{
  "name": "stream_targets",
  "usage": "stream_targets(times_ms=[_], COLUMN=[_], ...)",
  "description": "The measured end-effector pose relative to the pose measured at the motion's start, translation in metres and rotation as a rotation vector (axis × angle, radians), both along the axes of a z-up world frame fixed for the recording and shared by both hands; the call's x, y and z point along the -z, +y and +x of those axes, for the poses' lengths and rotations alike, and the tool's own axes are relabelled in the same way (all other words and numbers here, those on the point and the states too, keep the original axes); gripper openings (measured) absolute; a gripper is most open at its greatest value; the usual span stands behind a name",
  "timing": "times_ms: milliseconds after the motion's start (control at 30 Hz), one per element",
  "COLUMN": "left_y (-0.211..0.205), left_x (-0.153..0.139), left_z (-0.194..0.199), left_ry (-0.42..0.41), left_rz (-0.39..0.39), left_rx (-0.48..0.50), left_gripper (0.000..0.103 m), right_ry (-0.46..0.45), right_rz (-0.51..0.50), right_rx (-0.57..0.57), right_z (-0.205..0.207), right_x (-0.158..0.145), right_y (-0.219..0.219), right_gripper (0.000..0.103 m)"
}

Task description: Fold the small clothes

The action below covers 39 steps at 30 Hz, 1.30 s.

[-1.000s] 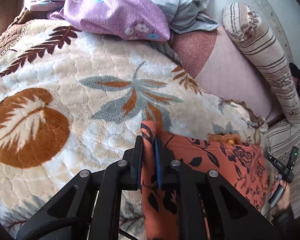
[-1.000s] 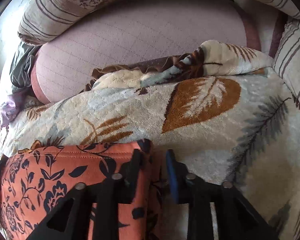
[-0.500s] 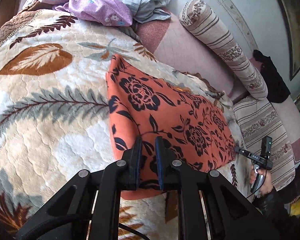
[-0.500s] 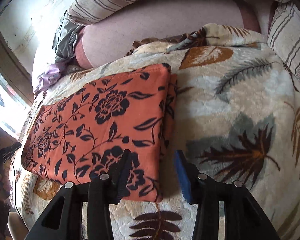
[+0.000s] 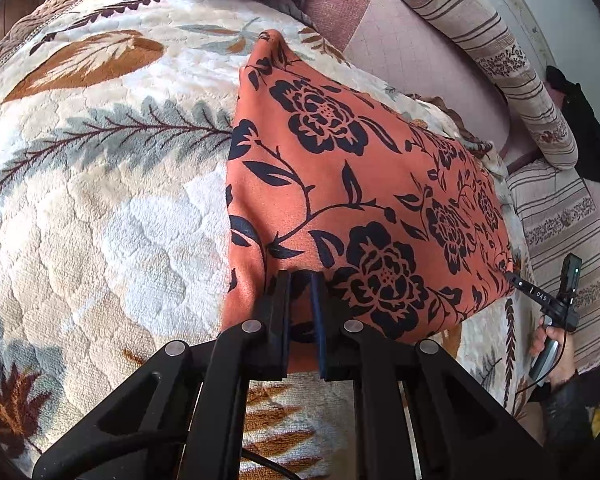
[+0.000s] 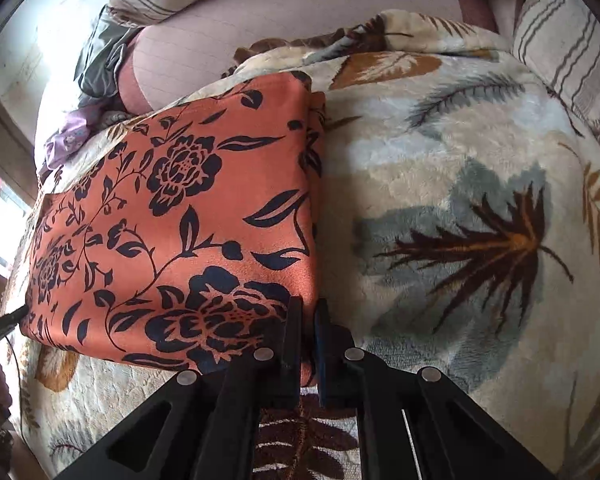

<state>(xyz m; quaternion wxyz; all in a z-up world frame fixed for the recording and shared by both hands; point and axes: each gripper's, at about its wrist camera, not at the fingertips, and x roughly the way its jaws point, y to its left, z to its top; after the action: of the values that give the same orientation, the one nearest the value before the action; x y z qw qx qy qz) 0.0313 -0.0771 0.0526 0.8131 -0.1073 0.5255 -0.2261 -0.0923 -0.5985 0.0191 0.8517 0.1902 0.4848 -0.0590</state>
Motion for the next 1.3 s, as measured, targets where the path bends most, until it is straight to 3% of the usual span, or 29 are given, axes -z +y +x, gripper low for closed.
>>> stream_targets(times_ms=[67,167,267,367,500,633,733,833,967,1100,1200,1267,1300], left_y=[0.001,-0.006,-0.035,-0.079,-0.133,-0.156,-0.143,-0.128,-0.108,-0.083,-0.06,-0.042,-0.034], left_x=[-0.015,-0.046,-0.059,-0.049,-0.027,-0.003,0.016,0.011,-0.015,-0.01,0.009,0.005,-0.002], left_z=[0.0,0.001,0.017,0.04,0.069,0.096,0.118,0.122,0.11,0.123,0.133,0.132,0.129], left_ry=[-0.017,-0.099,-0.122,-0.105,-0.077,-0.071,-0.01,0.003,-0.086,-0.06,0.002,0.009,-0.013], left_rz=[-0.019,-0.056,-0.08,-0.057,-0.04,0.061,0.026,-0.037,-0.014,0.04,0.071,0.009,0.004], left_rx=[0.006,0.03,0.091,0.155,0.214,0.192,0.129,0.092,0.082,0.005,-0.047,-0.066,-0.079], left_gripper=[0.011,0.011,0.011,0.011,0.011,0.011,0.009,0.009,0.009,0.009,0.009,0.009,0.009], right_ry=[-0.005,-0.013,-0.087,-0.12,-0.115,-0.105,-0.096,-0.068,-0.068,-0.139,-0.089,0.009,-0.012], right_rz=[0.0,-0.084,-0.122,-0.075,-0.043,-0.031,-0.05,-0.104,-0.097,-0.07,-0.078,-0.107,-0.147], right_rx=[0.009,0.048,0.041,-0.017,-0.111,-0.172,-0.171,-0.191,-0.188,-0.273,-0.309,-0.343,-0.364], right_z=[0.0,0.002,0.015,0.055,0.118,0.163,0.18,0.191,0.187,0.175,0.184,0.194,0.192], right_x=[-0.009,-0.033,-0.061,-0.071,-0.061,-0.043,-0.029,-0.017,-0.033,-0.052,-0.038,-0.016,-0.017], right_y=[-0.001,-0.003,0.001,0.02,0.071,0.117,0.13,0.13,0.13,0.156,0.176,0.187,0.193], right_gripper=[0.005,0.028,0.034,0.034,0.034,0.034,0.034,0.034,0.034,0.034,0.034,0.037,0.039])
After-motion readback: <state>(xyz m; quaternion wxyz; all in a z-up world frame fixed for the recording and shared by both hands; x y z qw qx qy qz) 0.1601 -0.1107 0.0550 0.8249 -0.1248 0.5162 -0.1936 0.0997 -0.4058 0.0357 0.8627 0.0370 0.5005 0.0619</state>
